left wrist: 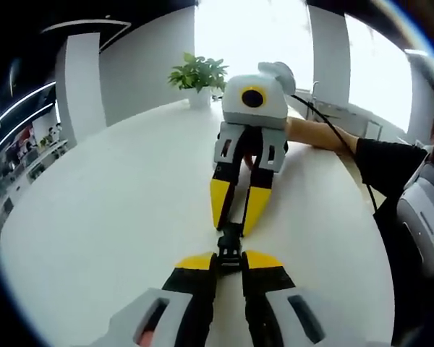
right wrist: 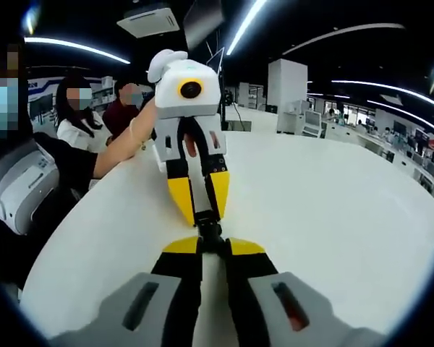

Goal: Snap the two parts of the plastic buckle together until the buckle closes and remains connected.

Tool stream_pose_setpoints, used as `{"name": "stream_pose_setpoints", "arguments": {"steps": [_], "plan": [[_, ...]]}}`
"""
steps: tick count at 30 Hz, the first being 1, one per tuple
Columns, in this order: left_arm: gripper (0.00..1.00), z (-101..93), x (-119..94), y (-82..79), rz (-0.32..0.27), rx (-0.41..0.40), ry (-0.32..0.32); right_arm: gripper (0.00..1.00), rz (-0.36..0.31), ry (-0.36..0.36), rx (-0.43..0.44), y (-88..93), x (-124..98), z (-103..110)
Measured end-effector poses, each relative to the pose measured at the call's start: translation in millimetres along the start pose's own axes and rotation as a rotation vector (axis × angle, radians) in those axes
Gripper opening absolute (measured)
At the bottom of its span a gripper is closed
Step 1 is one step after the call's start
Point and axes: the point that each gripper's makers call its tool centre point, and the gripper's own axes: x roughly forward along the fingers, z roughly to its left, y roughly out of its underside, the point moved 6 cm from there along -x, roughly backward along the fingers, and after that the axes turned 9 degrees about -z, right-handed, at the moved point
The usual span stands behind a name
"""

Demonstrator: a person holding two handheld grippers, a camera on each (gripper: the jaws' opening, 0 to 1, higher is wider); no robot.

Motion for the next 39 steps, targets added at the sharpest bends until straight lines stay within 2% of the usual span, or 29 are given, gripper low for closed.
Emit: {"name": "stream_pose_setpoints", "arguments": {"steps": [12,19,27,33,39], "plan": [[0.15,0.0,-2.0,0.4,0.004,0.004,0.002,0.13,0.002,0.003,-0.002,0.9,0.6,0.3],[0.13,0.4,-0.8,0.4,0.007,-0.04,-0.013,0.12,0.005,0.009,-0.026,0.2,1.6,1.5],[0.12,-0.1,0.3,0.0,0.01,-0.03,-0.012,0.12,0.016,0.018,-0.043,-0.2,0.0,1.3],[0.12,1.5,2.7,-2.4,0.007,0.006,-0.015,0.12,0.019,0.026,-0.051,1.0,-2.6,0.1],[0.12,0.8,3.3,-0.2,-0.027,0.013,-0.025,0.11,0.022,0.024,-0.054,1.8,-4.9,-1.8]]}}
